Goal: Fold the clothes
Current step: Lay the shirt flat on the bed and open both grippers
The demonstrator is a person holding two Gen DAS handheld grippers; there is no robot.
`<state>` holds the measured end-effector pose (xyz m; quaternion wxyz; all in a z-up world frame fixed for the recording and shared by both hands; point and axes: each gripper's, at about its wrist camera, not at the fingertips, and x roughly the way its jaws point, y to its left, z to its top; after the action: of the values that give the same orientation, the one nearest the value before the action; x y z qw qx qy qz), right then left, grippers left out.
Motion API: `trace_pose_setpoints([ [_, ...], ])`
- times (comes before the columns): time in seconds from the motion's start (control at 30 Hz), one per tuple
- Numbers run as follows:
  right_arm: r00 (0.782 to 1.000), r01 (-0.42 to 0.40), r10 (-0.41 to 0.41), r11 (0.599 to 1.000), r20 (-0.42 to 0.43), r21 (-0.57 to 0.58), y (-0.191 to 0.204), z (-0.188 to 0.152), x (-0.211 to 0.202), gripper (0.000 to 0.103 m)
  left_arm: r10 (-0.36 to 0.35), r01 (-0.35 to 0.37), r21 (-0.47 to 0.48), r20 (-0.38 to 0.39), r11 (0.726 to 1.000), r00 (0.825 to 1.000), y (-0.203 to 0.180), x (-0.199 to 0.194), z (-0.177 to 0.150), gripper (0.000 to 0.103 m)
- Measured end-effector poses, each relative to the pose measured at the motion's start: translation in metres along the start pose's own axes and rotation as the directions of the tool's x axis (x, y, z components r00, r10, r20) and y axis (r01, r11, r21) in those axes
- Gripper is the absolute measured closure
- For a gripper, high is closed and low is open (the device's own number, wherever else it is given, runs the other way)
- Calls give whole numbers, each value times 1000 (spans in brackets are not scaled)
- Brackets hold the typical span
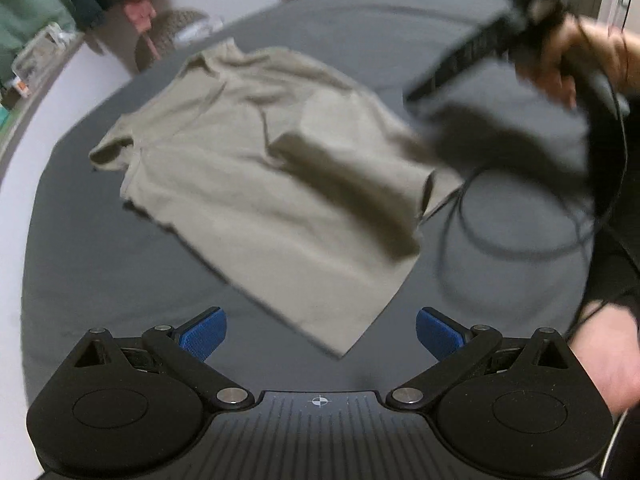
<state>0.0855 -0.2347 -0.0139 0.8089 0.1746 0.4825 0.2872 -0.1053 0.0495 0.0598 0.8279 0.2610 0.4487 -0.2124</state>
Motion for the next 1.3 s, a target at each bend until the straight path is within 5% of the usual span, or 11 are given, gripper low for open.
trace_pose_setpoints([
  [0.13, 999, 5, -8, 998, -40, -56, 5, -15, 0, 60, -8, -26, 229, 144, 973, 990, -45, 1, 16, 0],
  [0.3, 999, -41, 42, 998, -10, 46, -14, -14, 7, 60, -40, -20, 384, 147, 923, 988, -75, 14, 21, 0],
  [0.47, 992, -123, 122, 990, 16, 68, -29, -7, 17, 73, 5, -11, 359, 19, 933, 1000, -73, 50, 15, 0],
  [0.63, 987, -164, 161, 974, 28, 154, -39, -4, 20, 99, 61, -49, 399, -16, 916, 998, -74, 67, 12, 0],
  [0.8, 977, -152, 124, 975, 171, 162, -52, -7, -29, 100, 47, -26, 379, -47, 925, 998, -73, 73, 12, 0],
  [0.9, 969, -39, 7, 991, 245, 127, -61, -7, -59, 101, 36, -11, 361, -62, 932, 997, -72, 76, 12, 0],
  [1.03, 980, 91, -110, 988, 163, 123, -67, -5, -47, 97, 19, 7, 327, -74, 945, 997, -68, 79, 10, 0],
  [1.23, 990, 53, -72, 987, 121, 153, -69, -3, -38, 73, 43, -20, 279, -78, 960, 996, -59, 74, 11, 0],
  [1.3, 988, 35, -47, 996, 144, 85, -59, -4, -39, 70, 56, -46, 194, -50, 980, 997, -43, 66, 15, 0],
])
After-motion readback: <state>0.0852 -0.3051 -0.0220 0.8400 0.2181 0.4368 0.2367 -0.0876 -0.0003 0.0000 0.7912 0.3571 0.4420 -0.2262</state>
